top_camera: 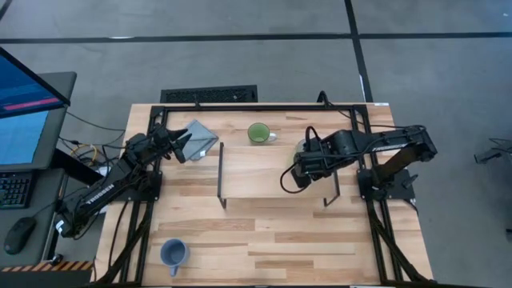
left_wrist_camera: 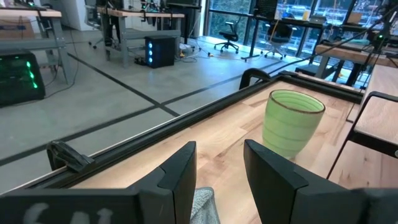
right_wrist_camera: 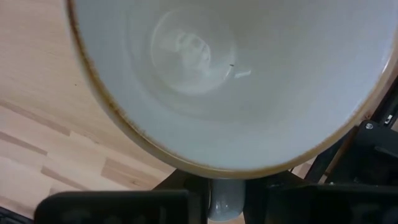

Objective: Stack small to large cups/mugs on shelf
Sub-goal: Put the white mug on the shelf

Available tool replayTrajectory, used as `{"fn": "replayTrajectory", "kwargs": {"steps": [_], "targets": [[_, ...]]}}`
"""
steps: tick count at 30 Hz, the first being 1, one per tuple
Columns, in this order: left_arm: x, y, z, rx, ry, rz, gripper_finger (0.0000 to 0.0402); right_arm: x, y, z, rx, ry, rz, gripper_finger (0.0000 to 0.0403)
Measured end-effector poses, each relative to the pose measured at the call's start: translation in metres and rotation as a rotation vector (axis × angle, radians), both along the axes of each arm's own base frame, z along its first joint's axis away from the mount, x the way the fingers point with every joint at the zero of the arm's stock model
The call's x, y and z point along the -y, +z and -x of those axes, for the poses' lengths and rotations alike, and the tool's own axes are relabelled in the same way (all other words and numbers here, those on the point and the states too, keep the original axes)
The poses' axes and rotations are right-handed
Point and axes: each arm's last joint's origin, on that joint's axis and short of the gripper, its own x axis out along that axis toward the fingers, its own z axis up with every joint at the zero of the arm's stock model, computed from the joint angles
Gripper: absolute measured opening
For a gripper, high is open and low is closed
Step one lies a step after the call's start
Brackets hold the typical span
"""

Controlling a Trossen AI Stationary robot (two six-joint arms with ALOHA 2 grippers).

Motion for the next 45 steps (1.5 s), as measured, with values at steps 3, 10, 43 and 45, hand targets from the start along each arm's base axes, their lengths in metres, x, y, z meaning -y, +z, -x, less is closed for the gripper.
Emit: {"fn": "replayTrajectory", "kwargs": {"steps": [3, 10, 43, 45], "targets": [[0.0000, 0.0001, 0.0000, 0.000, 0.000, 0.000, 0.0125, 0.0000, 0.0000, 0.0000, 0.000, 0.005, 0.001, 0.0073], [0.0000, 0.0001, 0.0000, 0.000, 0.000, 0.000, 0.0125, 0.0000, 0.0000, 0.0000, -0.001, 0.008, 0.001, 0.0075], [0.0000, 0.0001, 0.0000, 0.000, 0.000, 0.000, 0.0125, -0.0004, -0.0001, -0.0002, 0.007, -0.043, -0.006, 0.0077], [0.0000, 0.0001, 0.0000, 0.000, 0.000, 0.000, 0.0125, -0.0004, -0.0001, -0.0003, 0.009, -0.044, -0.007, 0.0077]]}}
